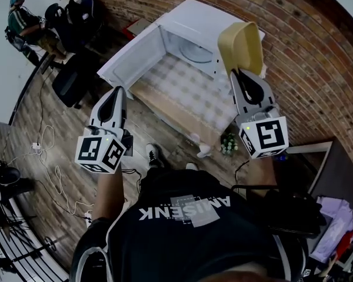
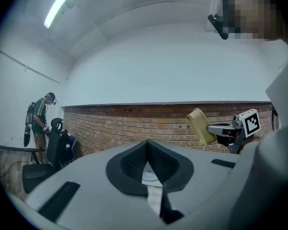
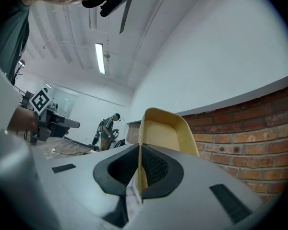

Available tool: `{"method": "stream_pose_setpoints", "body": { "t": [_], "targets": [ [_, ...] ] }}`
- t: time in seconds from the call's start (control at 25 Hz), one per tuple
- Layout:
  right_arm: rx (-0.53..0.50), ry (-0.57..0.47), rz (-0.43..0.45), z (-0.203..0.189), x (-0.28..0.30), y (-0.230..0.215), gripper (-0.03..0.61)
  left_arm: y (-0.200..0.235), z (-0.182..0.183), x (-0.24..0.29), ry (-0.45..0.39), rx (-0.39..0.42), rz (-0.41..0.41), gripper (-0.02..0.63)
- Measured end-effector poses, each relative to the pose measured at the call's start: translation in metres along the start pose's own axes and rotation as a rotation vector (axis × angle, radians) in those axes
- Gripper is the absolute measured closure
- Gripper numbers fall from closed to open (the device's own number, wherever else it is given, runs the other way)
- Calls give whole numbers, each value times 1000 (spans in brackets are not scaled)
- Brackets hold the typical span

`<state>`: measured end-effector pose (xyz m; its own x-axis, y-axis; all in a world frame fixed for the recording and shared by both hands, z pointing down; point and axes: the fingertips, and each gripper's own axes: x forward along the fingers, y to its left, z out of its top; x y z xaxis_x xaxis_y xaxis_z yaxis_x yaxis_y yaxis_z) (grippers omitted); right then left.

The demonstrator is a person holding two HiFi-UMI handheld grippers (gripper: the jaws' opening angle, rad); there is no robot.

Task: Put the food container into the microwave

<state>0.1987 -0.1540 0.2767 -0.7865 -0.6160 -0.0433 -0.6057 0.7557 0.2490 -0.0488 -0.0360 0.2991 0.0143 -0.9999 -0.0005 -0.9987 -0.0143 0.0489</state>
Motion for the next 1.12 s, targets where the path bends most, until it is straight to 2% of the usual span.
{"method": "stream_pose_setpoints", "body": {
  "t": [0.16,0.36,0.56,0.72,0.92,1.12],
  "targets": [
    [-13,14,-28,-1,17,-2,529,14,-10,23,5,-31,-31,601],
    [-46,43,-124,-1,48,-12,529,38,-10,76,-3,-48,-152,601],
    [-32,61,-229,-1,80,-24,529,63,2,117,-39,-36,-260,601],
    [-6,72,-277,0,109,-26,528,93,-2,148,-27,-31,-305,601],
    [-4,83,-387,2,143,-28,529,136,-6,187,-18,-55,-368,601],
    [-20,128,-456,-1,157,-19,529,151,-10,213,-11,-80,-449,601]
  ]
}}
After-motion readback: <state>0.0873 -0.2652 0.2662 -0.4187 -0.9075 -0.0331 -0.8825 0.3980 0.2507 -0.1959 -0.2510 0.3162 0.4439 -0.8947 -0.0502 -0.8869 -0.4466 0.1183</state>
